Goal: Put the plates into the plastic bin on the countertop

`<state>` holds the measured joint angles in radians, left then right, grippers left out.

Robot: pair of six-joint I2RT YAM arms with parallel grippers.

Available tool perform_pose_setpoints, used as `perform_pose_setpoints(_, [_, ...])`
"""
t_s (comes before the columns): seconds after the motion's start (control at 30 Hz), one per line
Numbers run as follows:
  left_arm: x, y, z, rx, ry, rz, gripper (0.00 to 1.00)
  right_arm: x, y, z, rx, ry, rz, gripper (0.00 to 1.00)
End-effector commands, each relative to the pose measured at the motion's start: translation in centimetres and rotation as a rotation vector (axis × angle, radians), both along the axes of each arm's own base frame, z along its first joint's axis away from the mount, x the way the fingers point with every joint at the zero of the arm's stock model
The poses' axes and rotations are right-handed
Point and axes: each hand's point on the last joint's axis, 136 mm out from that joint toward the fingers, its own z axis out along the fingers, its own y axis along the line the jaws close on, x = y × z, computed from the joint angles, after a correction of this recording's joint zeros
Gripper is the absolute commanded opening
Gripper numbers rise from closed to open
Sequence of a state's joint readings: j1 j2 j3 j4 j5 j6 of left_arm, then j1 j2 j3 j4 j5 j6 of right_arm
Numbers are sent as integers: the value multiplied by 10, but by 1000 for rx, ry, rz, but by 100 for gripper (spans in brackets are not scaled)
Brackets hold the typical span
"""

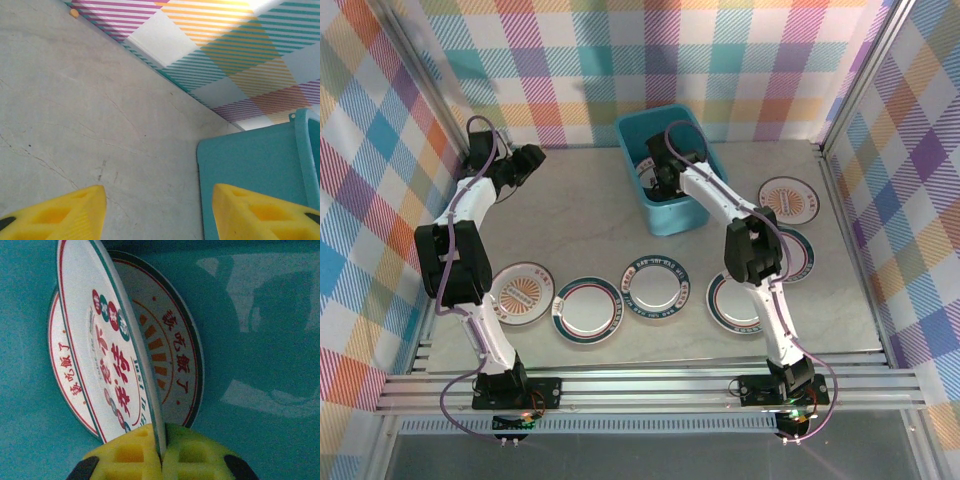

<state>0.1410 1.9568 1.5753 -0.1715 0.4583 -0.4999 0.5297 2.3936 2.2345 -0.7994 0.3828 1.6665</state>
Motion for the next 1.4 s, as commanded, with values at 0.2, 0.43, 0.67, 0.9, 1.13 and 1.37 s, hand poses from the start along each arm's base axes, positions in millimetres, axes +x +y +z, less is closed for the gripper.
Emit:
perform_pose_setpoints(0.2, [-9,6,24,39,-32,-3,58,12,15,-12,68,-21,-49,0])
perform_pose_setpoints(0.43, [-11,6,20,33,-19,-2,58,13,17,-26,87,-2,-71,0])
perform_pose_setpoints(0.67, [-15,6,18,37,-6,3,58,13,18,-27,91,-1,-60,21])
perform_pose_setpoints(0.9, [-19,6,14,41,10,8,58,17,18,-22,89,-22,-29,41])
perform_pose_setpoints(1.13, [-23,5,9,46,26,9,58,25,22,-17,97,-60,31,68])
perform_pose_setpoints(1.37, [-26,2,5,46,36,5,58,25,22,-8,92,-62,84,85])
